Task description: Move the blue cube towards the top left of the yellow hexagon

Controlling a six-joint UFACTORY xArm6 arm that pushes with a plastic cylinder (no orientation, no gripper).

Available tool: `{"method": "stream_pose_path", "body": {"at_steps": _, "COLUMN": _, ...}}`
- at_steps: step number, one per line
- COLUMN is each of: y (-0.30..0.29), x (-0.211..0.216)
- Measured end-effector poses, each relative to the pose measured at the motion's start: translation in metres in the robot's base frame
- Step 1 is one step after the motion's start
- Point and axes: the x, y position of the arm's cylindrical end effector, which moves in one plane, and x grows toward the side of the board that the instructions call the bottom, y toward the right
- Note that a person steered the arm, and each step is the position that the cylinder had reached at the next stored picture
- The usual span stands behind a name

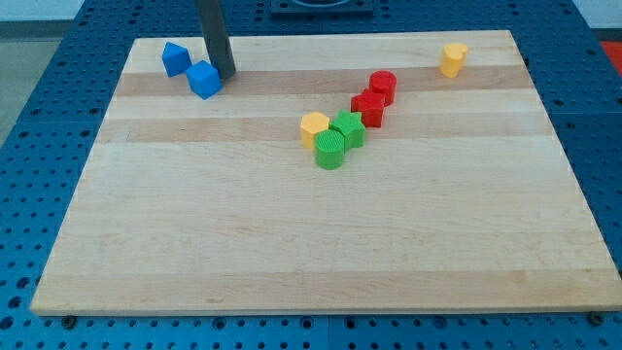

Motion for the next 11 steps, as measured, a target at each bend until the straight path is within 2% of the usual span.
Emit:
{"method": "stream_pose_path", "body": {"at_steps": 1, "y": 0.000, "x": -0.006}}
{"method": "stream_pose_path", "body": {"at_steps": 2, "y": -0.006, "x": -0.036}}
{"method": "stream_pose_path", "body": {"at_steps": 4, "y": -0.029, "x": -0.043}}
{"method": "stream_pose_path", "body": {"at_steps": 6, "y": -0.043, "x": -0.024}}
{"method": "stream_pose_path", "body": {"at_steps": 8, "y": -0.053, "x": 0.027}}
{"method": "stream_pose_path", "body": {"at_steps": 11, "y": -0.015, "x": 0.054}}
